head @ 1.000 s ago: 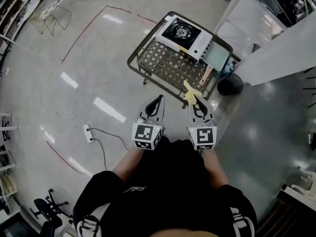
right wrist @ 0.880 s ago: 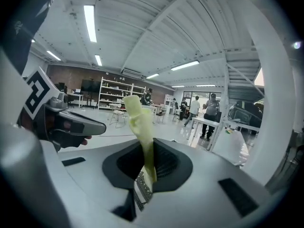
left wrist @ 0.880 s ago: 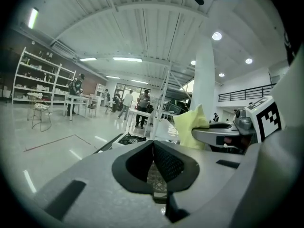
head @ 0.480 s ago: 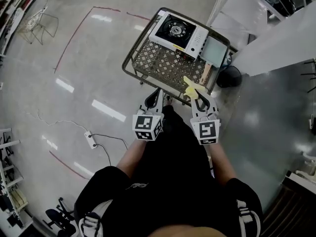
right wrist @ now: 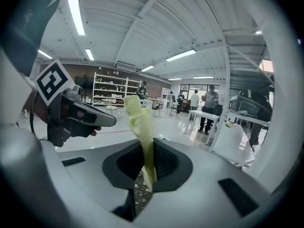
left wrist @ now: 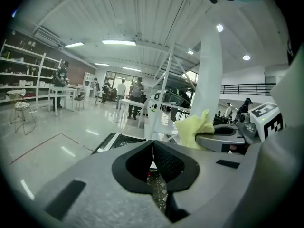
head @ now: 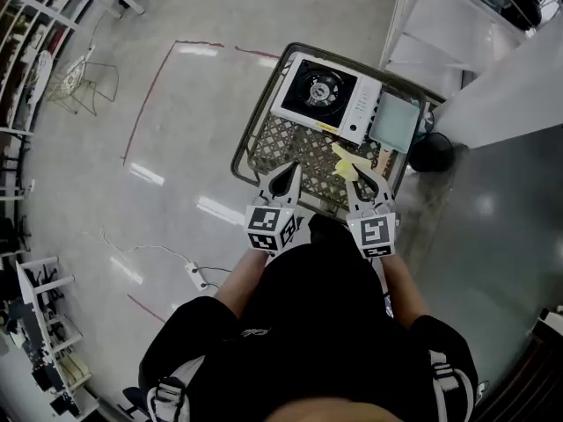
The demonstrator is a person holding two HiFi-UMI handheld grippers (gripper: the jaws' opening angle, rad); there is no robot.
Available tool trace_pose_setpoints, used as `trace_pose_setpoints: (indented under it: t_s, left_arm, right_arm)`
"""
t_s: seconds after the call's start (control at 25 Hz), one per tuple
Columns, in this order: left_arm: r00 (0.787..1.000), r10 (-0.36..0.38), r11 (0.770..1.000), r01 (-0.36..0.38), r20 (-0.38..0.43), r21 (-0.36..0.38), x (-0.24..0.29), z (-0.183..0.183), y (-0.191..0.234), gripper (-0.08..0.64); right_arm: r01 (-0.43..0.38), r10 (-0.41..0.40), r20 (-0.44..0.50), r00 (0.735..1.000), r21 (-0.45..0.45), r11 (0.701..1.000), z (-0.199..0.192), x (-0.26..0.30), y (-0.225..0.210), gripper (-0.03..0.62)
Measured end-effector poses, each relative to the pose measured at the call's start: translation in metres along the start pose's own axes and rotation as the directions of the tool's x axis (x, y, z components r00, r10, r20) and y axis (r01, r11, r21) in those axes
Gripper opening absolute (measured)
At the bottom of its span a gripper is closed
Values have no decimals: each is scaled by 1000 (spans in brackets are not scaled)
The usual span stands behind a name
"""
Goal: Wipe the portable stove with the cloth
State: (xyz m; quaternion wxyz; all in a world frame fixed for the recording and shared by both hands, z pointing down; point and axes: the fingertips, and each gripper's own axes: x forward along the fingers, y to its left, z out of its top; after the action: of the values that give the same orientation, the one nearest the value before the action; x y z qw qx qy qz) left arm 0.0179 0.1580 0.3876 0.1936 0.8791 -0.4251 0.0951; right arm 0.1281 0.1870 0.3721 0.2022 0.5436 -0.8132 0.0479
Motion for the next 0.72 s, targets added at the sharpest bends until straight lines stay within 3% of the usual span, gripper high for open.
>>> trace_pose_setpoints:
  t_s: [0.36,0.72]
  left_arm:
    - [988,-36,999,38,-151,8,86,-4,2,18]
    - [967,-72,997,80,-246,22,150,-24,16,18]
  right_arm:
    - [-29,33,-45,998,75,997,-27,51,-50,23]
    - [70,-46,-116,992,214,974,-75,96,-109,23]
